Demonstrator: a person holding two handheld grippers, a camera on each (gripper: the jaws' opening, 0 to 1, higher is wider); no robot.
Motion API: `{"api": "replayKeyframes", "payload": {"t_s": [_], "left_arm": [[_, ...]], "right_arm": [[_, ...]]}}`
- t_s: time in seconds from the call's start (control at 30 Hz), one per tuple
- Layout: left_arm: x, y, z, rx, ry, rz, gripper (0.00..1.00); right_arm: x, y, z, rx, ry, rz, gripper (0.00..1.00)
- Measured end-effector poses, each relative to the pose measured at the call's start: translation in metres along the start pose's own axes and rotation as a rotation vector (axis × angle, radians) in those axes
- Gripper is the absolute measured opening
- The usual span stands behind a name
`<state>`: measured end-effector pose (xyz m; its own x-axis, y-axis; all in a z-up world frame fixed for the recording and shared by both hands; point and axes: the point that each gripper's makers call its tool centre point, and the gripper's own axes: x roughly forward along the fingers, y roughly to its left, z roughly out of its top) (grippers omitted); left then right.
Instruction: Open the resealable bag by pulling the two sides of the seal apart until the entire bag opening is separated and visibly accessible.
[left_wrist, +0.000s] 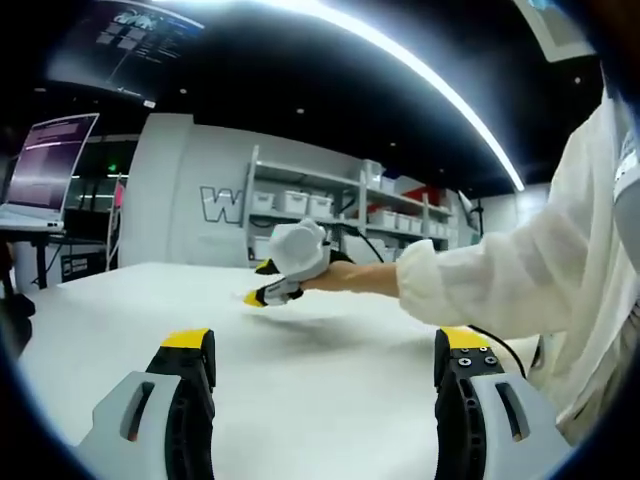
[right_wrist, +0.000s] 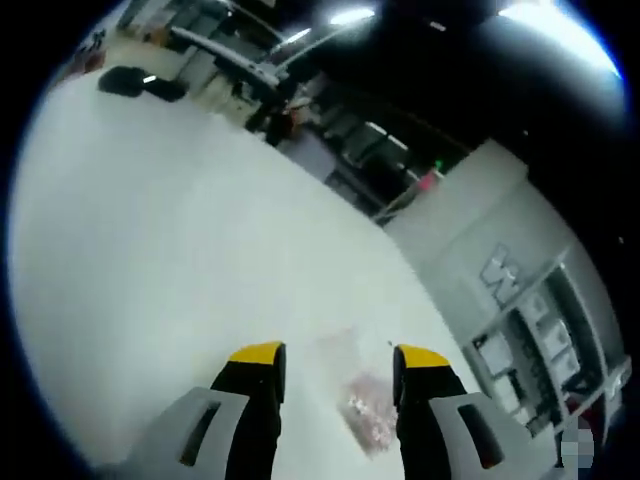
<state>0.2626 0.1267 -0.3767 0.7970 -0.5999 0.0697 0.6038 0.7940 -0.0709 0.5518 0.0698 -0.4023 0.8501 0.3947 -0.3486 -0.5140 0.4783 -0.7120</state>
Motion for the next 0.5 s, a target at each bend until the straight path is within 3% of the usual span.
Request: {"api": "replayKeyframes", "payload": {"t_s": [0.27, 0.4, 0.5], "left_arm": [[0.001, 0.0, 0.002, 0.001, -0.004, -0.006, 0.89], [0.001, 0.002, 0.001, 0.0, -0.002, -0.003, 0.89], [0.001, 0.001, 0.0, -0.002, -0.001, -0.004, 0.89]], "right_arm": [[-0.001, 0.004, -0.003, -0.004, 0.01, -0.006, 0.39], [0.004, 0.001, -0.006, 0.061, 0.011, -0.006, 0.38], [0.008, -0.001, -0.008, 0.04, 0.015, -0.016, 0.38]]}}
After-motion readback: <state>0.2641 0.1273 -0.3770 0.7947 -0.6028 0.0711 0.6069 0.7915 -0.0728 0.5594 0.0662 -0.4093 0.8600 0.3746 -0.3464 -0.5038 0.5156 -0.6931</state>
